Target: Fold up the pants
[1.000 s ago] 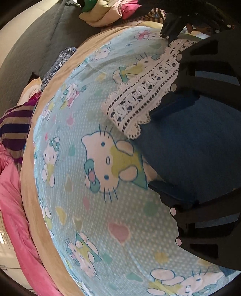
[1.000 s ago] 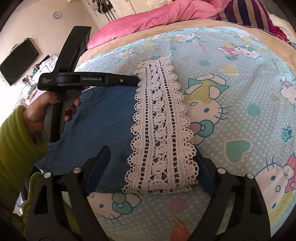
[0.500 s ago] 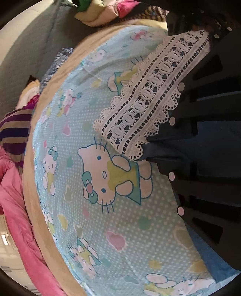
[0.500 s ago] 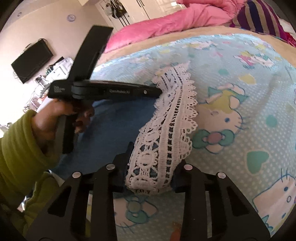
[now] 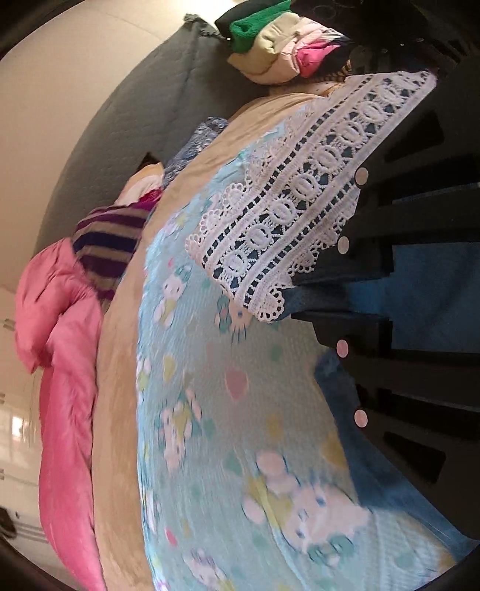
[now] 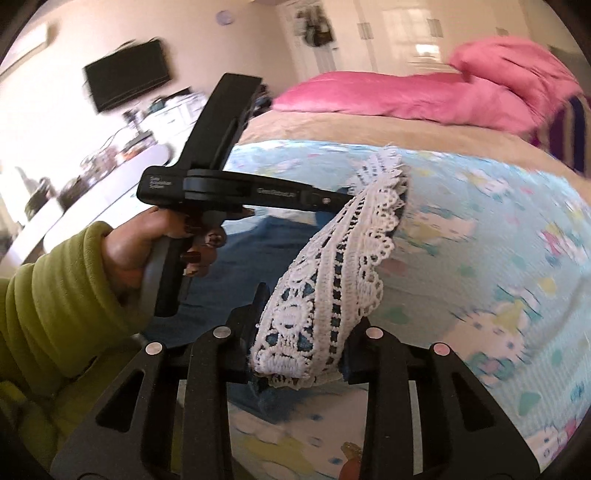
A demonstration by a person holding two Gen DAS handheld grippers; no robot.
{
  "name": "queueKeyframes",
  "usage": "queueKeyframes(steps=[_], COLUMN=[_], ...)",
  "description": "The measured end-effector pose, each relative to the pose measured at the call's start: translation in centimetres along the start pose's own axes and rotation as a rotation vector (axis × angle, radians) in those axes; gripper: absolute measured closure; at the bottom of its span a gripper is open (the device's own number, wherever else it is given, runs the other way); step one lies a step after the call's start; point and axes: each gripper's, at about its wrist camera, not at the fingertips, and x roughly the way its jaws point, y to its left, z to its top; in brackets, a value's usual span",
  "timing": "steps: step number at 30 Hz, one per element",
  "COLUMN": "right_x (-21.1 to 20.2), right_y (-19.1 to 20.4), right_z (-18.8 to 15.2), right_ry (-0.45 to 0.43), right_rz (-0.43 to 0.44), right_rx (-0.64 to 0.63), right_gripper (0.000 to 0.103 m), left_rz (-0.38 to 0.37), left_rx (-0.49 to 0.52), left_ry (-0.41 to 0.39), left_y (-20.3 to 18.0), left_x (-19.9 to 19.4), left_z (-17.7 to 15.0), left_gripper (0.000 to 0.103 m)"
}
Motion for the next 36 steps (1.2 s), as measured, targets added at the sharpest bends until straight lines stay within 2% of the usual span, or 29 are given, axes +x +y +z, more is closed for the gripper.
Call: queueKeyframes(steps=[8,11,12,13,16,20,22,23,24,28,30,31,32,36], right_x=[4.8,5.8,6.2,6.8,8.1,9.1,8.8,8.2,7.9,5.9,5.5,5.5,5.5,6.1], right_y=[5.4,7.4,8.1,8.9,11.4,13.6,14.4,14.7,15.0,13.3,11.3,10.0,9.0,4.1], right_z=[0.2,-0.3,-0.4,-0.6,-1.7,-2.8,-3.1,-3.1,-3.1,-1.8,-0.6,0.0,0.4,2.5], right_ry=[0.117,0.152,0.166,0.184,0.230,0.283,0.286,0.276,0.268,0.217,0.185,0.177,0.172,0.154], right_rz=[-0.006,-0.005,0.000,0.008,0.020,0.078,0.125,0.147,0.151,0.139,0.081,0.044,0.024,-0.051], right_rx=[-0.163,-0.221,-0.240,-0.261,-0.326,-0.373,-0.384,-0.392,-0.396,-0.349,-0.303,-0.271,-0.239,-0.101], right_gripper=[0.078,0.078,0.078,0.078,0.077,0.066,0.064,0.058,0.056,0.052,0.050,0.050,0.049,0.048], left_rz=[0.021,0.025,0.035,0.051,0.137,0.134,0.134,0.127,0.112,0.094,0.072,0.062,0.056,0.078], left_rx=[-0.145,-0.187,-0.225,-0.260,-0.335,-0.437,-0.467,-0.487,-0.505,-0.507,-0.491,-0.487,-0.483,-0.467], left_ry=[-0.021,-0.043,-0.056,-0.073,-0.114,-0.170,-0.183,-0.187,-0.192,-0.190,-0.179,-0.171,-0.161,-0.112], left_y=[5.3,6.7,7.6,8.5,11.2,14.0,14.9,15.3,15.7,15.8,15.2,15.1,14.9,14.6], left_x=[-2.6,-3.8,-4.6,-5.4,-8.3,-11.4,-12.1,-12.3,-12.5,-12.4,-12.1,-12.0,-11.7,-10.3], left_z=[-3.1,-4.0,-4.4,-4.8,-6.2,-8.1,-9.1,-9.4,-9.7,-10.1,-10.0,-10.1,-10.1,-10.1], left_gripper=[0.089,0.083,0.078,0.070,0.067,0.064,0.055,0.055,0.055,0.055,0.054,0.047,0.045,0.041])
